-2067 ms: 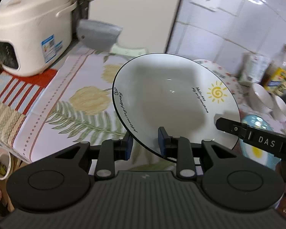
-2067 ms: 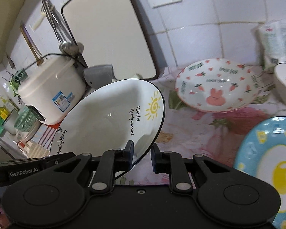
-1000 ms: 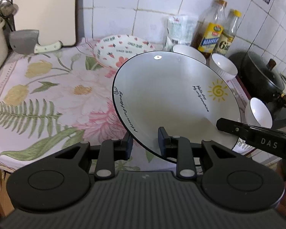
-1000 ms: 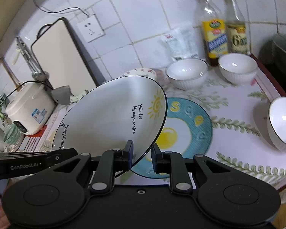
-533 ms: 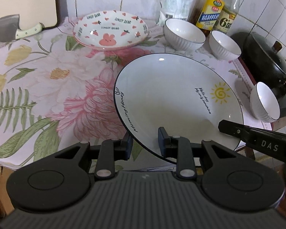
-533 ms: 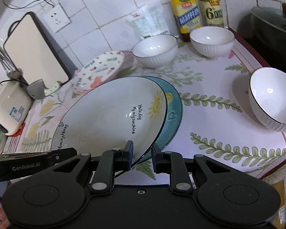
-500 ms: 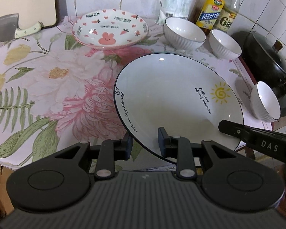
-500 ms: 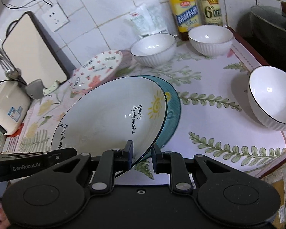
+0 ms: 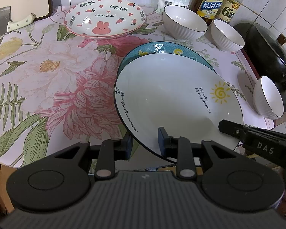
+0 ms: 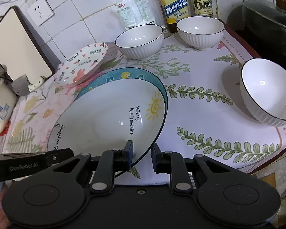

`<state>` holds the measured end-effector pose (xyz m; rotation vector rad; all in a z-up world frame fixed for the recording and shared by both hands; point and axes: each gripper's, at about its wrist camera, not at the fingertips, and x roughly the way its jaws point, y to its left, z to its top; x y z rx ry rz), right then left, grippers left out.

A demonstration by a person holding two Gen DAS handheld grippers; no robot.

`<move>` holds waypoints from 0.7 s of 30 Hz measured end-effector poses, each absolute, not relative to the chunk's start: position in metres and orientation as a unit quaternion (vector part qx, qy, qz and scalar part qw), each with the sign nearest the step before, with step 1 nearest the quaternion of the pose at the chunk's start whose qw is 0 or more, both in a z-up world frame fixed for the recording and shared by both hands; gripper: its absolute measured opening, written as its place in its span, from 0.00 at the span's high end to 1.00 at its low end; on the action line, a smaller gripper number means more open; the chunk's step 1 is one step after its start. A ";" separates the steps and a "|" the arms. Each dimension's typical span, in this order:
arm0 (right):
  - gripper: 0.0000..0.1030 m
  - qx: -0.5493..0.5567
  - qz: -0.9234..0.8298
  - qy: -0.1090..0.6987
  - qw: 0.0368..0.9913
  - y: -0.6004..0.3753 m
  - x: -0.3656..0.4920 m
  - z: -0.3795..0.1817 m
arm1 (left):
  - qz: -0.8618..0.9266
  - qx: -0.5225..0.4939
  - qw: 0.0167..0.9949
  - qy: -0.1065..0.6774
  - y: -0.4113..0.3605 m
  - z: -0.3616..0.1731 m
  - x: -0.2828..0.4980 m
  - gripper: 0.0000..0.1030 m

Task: Organize plates and bowls
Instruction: 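Lower the white plate onto the blue plate and open both grippers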

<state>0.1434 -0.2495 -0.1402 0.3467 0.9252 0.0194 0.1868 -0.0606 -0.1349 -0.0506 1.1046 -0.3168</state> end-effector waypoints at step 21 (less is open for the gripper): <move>0.71 0.070 0.003 0.424 0.903 -0.239 0.162 -0.147 | -0.121 -0.032 0.817 0.564 -0.073 -0.142 0.208 0.74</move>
